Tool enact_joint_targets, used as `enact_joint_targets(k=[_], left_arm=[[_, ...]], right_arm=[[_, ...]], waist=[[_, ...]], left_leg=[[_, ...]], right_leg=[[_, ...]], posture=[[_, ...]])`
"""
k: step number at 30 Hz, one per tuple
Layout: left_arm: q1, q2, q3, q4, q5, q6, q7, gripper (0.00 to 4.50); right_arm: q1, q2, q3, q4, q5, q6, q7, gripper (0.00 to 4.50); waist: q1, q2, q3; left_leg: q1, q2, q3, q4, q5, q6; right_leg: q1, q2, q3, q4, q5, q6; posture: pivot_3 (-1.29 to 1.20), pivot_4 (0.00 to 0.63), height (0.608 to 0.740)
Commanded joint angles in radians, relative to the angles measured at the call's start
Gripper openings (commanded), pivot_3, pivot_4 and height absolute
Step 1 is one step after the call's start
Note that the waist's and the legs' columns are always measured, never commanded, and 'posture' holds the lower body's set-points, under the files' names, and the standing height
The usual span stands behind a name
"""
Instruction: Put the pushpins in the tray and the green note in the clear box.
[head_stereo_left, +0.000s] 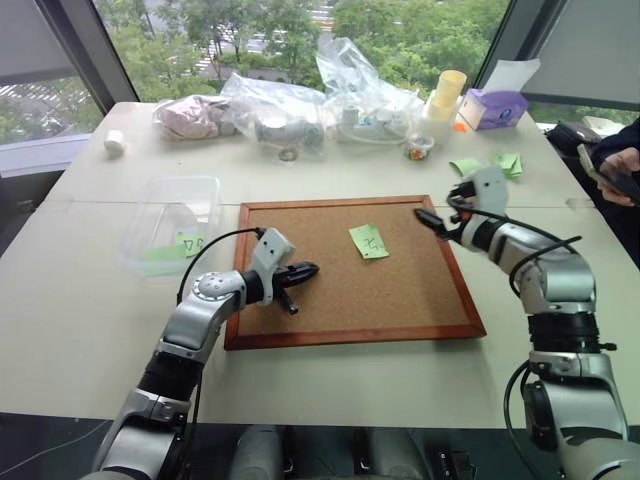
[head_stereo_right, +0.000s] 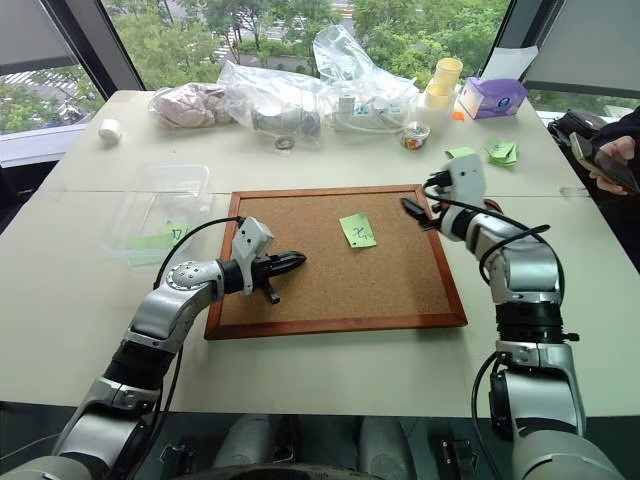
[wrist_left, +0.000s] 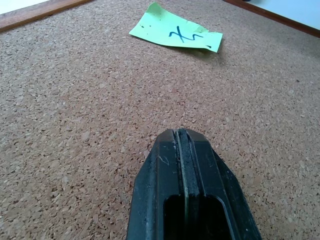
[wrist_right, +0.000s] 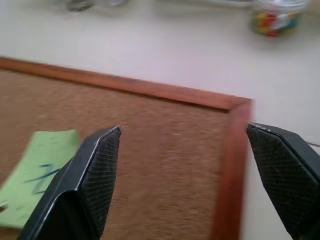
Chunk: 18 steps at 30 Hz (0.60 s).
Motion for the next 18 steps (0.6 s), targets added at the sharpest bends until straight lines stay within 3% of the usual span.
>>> enact_joint_targets(k=[1, 18], left_arm=[[0.058, 0.008, -0.058, 0.043, 0.025, 0.064, -0.01, 0.0], [0.062, 0.01, -0.056, 0.03, 0.022, 0.072, -0.002, 0.0]], right_arm=[[0.013, 0.014, 0.023, -0.096, 0.034, 0.03, 0.031, 4.07], [-0.024, 0.103, 0.201, 0.027, -0.097, -0.042, 0.016, 4.07]], waist=[[-0.001, 0.0, 0.0], [-0.004, 0.0, 0.0]], left_leg=[[0.0, 0.0, 0.0, 0.0, 0.0, 0.0], [0.0, 0.0, 0.0, 0.0, 0.0, 0.0]], right_leg=[[0.0, 0.0, 0.0, 0.0, 0.0, 0.0], [0.0, 0.0, 0.0, 0.0, 0.0, 0.0]], posture=[[0.0, 0.15, 0.74], [0.0, 0.15, 0.74]])
